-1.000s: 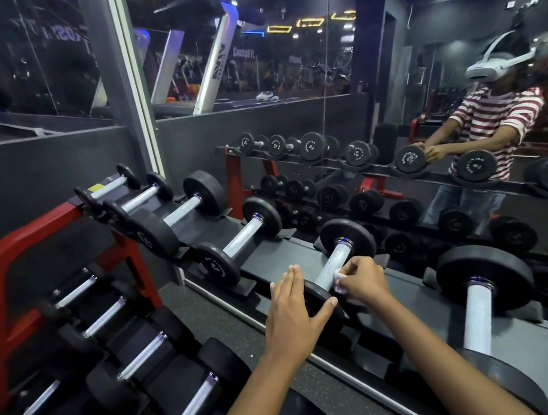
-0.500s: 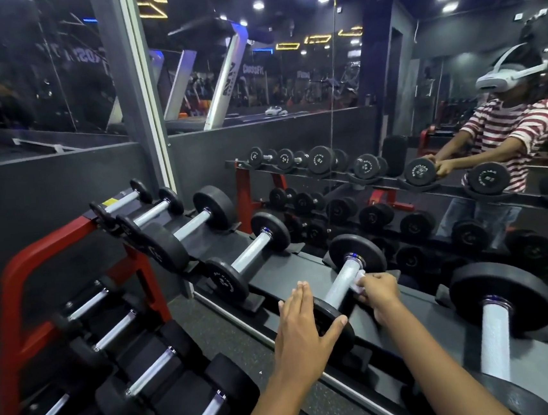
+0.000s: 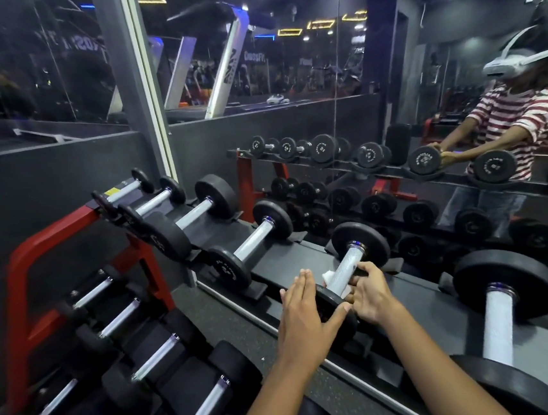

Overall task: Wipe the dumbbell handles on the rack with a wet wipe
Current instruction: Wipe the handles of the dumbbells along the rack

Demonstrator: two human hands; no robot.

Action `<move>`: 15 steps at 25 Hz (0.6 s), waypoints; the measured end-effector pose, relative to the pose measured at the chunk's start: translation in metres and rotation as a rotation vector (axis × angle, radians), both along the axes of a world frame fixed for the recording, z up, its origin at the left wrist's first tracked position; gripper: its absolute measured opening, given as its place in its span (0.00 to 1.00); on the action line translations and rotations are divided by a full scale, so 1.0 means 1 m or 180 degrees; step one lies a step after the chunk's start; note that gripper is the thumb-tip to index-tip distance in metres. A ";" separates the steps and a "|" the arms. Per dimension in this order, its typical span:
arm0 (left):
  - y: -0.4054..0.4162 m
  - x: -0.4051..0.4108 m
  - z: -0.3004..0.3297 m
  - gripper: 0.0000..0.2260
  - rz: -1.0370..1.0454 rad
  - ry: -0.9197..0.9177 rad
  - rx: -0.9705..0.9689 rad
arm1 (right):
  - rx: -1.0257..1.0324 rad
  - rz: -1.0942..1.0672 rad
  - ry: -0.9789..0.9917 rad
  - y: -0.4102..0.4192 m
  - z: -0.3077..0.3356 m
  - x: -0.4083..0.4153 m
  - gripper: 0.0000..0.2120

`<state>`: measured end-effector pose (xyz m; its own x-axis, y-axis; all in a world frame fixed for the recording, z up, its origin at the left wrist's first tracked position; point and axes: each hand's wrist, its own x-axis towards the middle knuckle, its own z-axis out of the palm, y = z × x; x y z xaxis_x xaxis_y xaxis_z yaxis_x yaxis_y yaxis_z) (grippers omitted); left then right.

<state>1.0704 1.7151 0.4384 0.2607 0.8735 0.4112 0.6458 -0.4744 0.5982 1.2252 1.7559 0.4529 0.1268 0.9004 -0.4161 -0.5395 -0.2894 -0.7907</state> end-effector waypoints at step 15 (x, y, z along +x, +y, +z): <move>-0.024 -0.041 0.010 0.34 -0.0195 -0.0383 -0.0004 | 0.0733 -0.0139 -0.4457 -0.060 0.023 -0.014 0.06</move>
<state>1.0299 1.6912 0.4483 0.2624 0.8580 0.4416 0.5392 -0.5099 0.6702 1.2110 1.6956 0.4763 0.3342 0.9146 0.2277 0.7116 -0.0865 -0.6973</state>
